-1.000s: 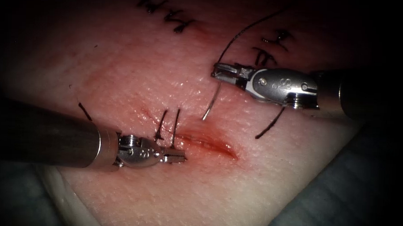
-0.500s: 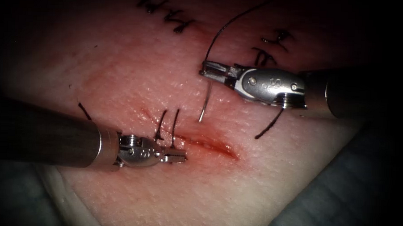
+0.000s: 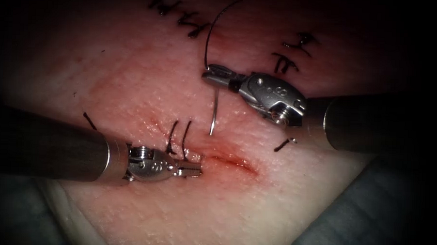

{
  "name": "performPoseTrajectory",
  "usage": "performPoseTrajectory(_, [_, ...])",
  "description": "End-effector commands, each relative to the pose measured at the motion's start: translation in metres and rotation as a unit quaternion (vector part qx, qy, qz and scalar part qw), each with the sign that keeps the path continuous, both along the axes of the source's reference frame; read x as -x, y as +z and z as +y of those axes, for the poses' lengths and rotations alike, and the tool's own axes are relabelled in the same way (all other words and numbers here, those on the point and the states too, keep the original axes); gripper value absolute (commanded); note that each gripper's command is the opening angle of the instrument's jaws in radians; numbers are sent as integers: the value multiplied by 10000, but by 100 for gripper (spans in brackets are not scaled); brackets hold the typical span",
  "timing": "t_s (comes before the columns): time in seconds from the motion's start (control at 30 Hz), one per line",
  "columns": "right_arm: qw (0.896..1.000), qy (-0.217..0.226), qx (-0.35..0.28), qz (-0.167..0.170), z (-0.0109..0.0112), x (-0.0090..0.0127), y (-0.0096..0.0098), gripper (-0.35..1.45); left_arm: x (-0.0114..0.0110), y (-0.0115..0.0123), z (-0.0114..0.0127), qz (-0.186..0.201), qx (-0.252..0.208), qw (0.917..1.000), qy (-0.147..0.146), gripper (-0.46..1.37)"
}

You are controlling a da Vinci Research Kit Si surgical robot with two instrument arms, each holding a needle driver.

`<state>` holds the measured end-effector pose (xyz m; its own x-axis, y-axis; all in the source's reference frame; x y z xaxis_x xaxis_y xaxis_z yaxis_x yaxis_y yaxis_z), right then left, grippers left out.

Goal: Wound Closure
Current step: Throw the needle through the top half of the cut with the right needle driver

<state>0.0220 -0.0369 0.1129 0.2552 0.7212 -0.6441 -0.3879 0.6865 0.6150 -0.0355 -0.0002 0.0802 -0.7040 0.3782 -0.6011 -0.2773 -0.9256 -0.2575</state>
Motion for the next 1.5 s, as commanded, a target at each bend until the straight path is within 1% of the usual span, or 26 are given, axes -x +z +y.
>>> performPoseTrajectory(0.03, [10000,-10,-55,-38,0,-1,-2,-35,0,0,0,-16,-34,10000,25,-35])
performPoseTrajectory(0.17, [9996,-13,-264,-91,-5,-3,-5,-35,1,0,0,-15,-34,10000,23,-35])
performPoseTrajectory(0.27, [9980,110,-616,-91,-10,-4,-3,-35,2,0,0,-15,-36,10000,21,-35])
performPoseTrajectory(0.33, [9948,214,-997,-34,-14,-5,0,-35,2,0,1,-22,-27,10000,12,-35])
performPoseTrajectory(0.4, [9911,179,-1316,-13,-21,-7,3,-35,2,0,1,-23,-28,10000,11,-35])
performPoseTrajectory(0.47, [9899,171,-1410,10,-26,-9,4,-35,3,0,1,-22,-28,10000,10,-35])
performPoseTrajectory(0.53, [9865,247,-1616,105,-30,-10,3,-35,3,0,1,-21,-28,10000,8,-35])
performPoseTrajectory(0.6, [9818,384,-1851,187,-31,-10,0,-35,3,0,1,-21,-28,10000,8,-35])
performPoseTrajectory(0.7, [9708,567,-2301,371,-31,-11,-2,-35,3,0,1,-21,-28,10000,8,-35])
performPoseTrajectory(0.73, [9702,568,-2325,381,-31,-11,-2,-35,3,0,1,-21,-28,10000,8,-35])
performPoseTrajectory(0.77, [9648,624,-2520,429,-32,-11,-1,-35,3,0,1,-21,-28,10000,8,-35])
performPoseTrajectory(0.8, [9626,652,-2592,443,-33,-11,-1,-35,3,0,1,-21,-28,10000,8,-35])
performPoseTrajectory(0.83, [9566,752,-2776,478,-35,-11,1,-35,3,0,1,-21,-28,10000,8,-35])
performPoseTrajectory(0.87, [9558,763,-2798,481,-35,-12,1,-35,3,0,1,-21,-28,10000,9,-35])
performPoseTrajectory(0.9, [9455,819,-3105,545,-43,-13,2,-35,3,1,1,-21,-28,10000,9,-35])
performPoseTrajectory(0.93, [9447,821,-3127,551,-44,-13,2,-35,3,1,1,-21,-28,10000,9,-35])
performPoseTrajectory(1.03, [9398,769,-3275,602,-56,-16,1,-35,3,0,1,-22,-9,10000,31,-35])
performPoseTrajectory(1.07, [9401,747,-3271,611,-58,-16,0,-35,3,0,1,-22,-9,10000,31,-35])
performPoseTrajectory(1.2, [9333,723,-3455,653,-68,-18,1,-35,3,0,1,-20,-9,10000,31,-35])
performPoseTrajectory(1.3, [9282,716,-3596,638,-74,-16,2,-35,2,0,1,-21,-9,10000,32,-35])
performPoseTrajectory(1.43, [9174,782,-3848,648,-83,-13,3,-35,2,0,2,-24,-12,10000,34,-35])
performPoseTrajectory(1.47, [9176,776,-3844,649,-85,-13,3,-35,3,0,2,-24,-14,10000,33,-35])
performPoseTrajectory(1.5, [9150,758,-3907,669,-86,-14,3,-35,3,0,3,-24,-16,10000,32,-35])
